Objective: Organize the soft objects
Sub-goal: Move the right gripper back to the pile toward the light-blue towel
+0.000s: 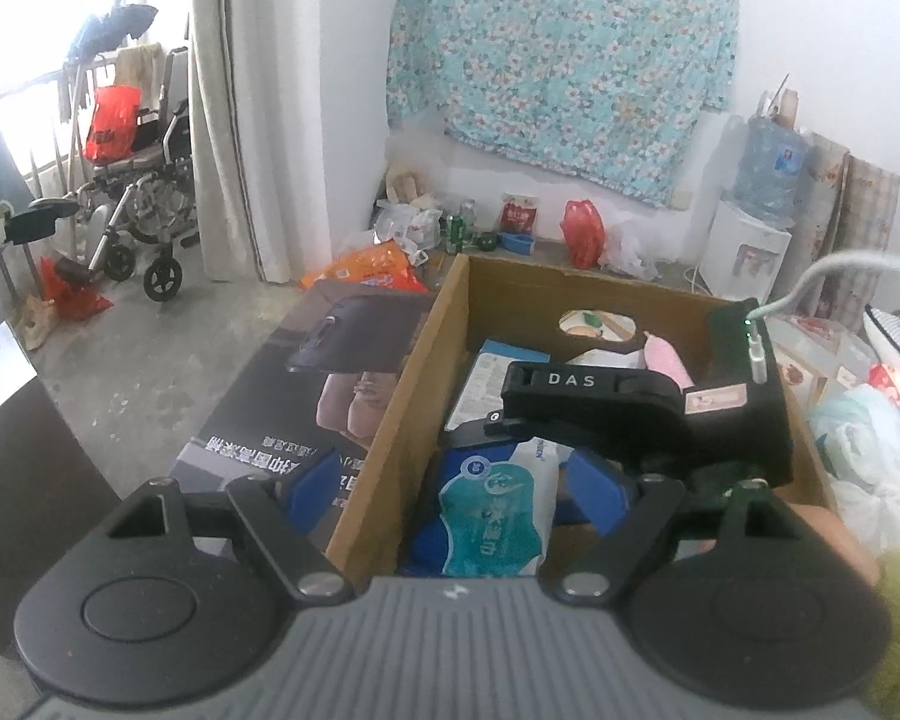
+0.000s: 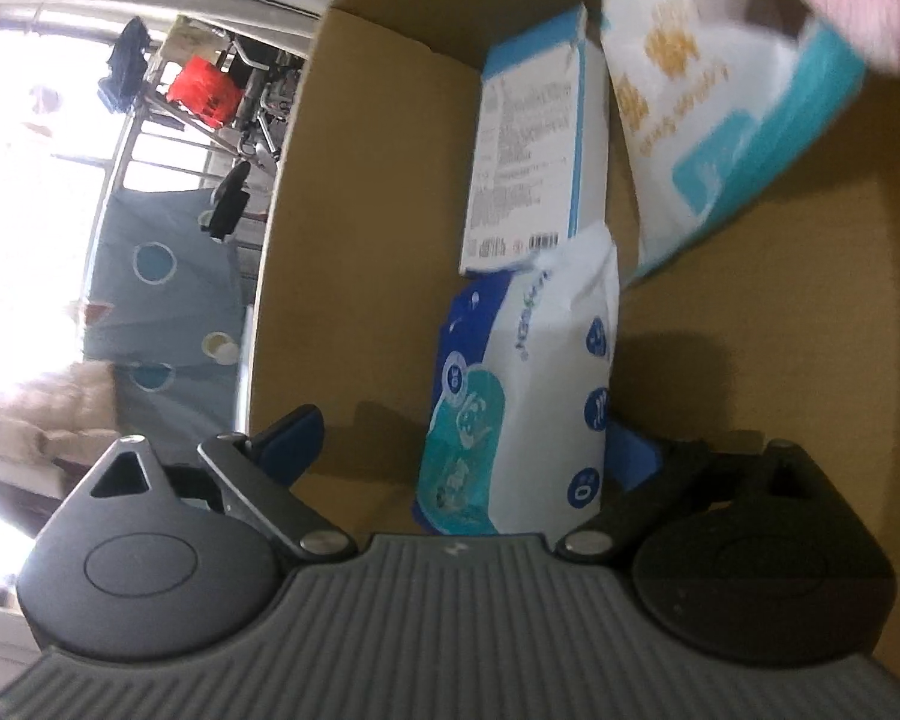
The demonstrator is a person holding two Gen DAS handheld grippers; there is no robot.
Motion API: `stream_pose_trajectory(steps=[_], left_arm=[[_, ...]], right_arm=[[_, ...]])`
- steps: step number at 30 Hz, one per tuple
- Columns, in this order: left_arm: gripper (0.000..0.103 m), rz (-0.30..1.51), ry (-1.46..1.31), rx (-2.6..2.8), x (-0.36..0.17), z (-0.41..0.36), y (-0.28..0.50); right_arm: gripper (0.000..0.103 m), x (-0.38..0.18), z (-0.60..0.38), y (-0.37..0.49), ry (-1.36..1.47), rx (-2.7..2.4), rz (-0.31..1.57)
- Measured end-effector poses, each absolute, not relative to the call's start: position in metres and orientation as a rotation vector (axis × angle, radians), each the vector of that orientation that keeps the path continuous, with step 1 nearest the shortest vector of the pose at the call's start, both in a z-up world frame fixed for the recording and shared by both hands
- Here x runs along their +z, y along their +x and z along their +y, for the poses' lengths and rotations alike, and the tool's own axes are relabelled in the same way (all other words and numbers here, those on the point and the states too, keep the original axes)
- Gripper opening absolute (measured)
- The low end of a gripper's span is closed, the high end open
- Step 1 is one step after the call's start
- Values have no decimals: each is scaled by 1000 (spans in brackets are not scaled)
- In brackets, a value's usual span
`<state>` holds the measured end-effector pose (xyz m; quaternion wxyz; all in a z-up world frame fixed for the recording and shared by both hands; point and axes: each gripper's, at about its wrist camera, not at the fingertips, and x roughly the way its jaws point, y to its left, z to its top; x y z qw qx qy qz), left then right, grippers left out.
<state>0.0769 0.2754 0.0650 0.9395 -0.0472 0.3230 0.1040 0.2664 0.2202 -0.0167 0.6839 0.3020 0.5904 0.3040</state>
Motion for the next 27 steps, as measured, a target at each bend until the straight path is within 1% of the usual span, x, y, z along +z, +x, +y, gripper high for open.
stream_pose_trajectory(steps=[2,5,8,11,13,15,17,21,24,27], left_arm=[[86,641,-102,204,70,273,70],[86,612,-113,188,77,269,58],[87,585,-108,165,84,258,46],[89,548,-91,125,91,237,34],[92,517,-84,82,94,220,27],[92,493,-71,19,95,198,20],[95,468,-55,-46,96,177,15],[97,431,-53,-176,86,129,10],[97,451,-63,-263,75,95,17],[97,488,-69,-359,60,58,32]], right_arm=[[100,-5,218,264,617,670,1256],[100,19,212,257,568,684,1131],[101,39,193,249,600,727,1020],[101,60,164,241,702,792,944],[102,73,135,232,769,844,890],[102,88,103,219,807,874,845],[102,94,64,204,855,886,809],[102,89,-20,182,930,855,759],[102,79,-88,163,974,782,723],[102,78,-149,147,958,689,680]])
